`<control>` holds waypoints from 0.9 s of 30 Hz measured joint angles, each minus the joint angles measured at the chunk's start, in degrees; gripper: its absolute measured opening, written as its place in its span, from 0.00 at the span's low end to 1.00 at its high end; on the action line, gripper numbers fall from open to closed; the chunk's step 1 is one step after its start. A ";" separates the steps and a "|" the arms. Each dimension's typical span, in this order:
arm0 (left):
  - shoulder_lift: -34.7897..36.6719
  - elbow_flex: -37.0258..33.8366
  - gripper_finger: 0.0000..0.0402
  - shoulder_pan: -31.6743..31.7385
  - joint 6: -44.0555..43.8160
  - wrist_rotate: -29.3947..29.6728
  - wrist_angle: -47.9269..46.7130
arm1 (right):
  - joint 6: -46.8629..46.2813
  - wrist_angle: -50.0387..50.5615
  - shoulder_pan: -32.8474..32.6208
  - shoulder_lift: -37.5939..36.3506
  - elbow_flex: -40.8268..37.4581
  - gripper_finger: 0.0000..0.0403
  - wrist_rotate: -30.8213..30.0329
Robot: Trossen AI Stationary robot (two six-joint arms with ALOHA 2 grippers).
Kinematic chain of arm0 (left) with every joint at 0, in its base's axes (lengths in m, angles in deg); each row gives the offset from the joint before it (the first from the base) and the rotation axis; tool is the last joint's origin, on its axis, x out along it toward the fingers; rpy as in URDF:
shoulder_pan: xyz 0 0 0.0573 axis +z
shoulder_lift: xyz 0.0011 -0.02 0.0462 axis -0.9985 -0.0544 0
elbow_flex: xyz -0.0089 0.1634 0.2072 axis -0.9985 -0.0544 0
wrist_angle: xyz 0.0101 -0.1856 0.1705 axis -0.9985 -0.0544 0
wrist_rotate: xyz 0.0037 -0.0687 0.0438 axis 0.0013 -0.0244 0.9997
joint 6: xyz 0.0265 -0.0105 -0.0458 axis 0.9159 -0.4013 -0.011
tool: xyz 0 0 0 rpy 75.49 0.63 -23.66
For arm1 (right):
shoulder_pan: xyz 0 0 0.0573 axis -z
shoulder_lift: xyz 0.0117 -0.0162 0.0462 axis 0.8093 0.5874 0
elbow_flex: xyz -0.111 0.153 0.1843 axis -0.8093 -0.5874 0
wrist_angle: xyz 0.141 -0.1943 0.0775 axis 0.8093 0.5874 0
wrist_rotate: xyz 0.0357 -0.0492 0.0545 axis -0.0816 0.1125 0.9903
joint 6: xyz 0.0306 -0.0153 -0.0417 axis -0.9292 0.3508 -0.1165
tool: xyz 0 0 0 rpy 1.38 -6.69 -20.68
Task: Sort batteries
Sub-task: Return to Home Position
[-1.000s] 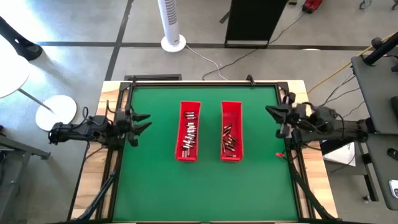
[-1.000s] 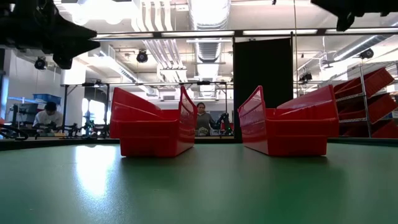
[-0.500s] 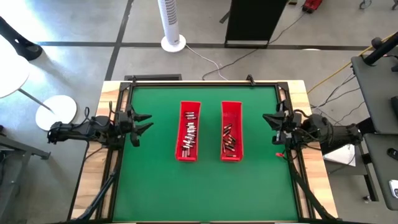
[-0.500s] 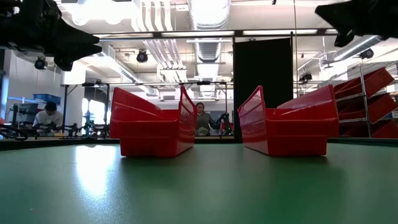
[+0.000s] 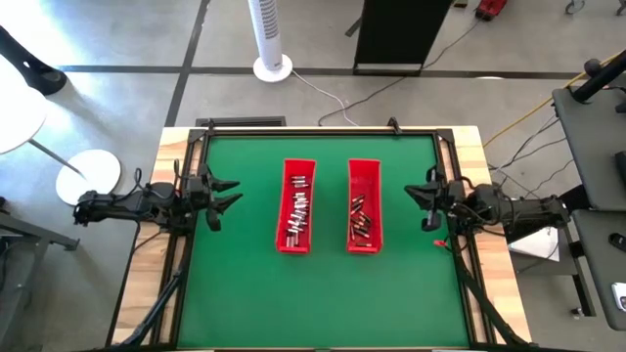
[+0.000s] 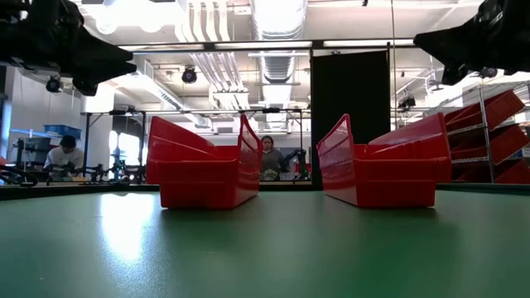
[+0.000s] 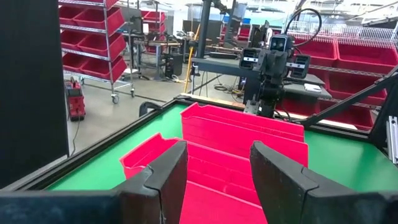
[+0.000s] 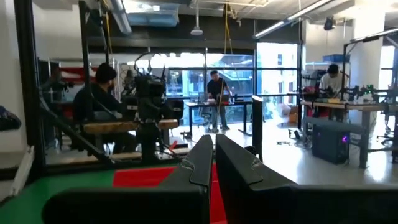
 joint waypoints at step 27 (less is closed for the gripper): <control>-2.23 0.00 0.39 0.00 0.00 -0.02 0.05 | -14.15 4.94 0.00 0.39 -0.04 0.03 1.33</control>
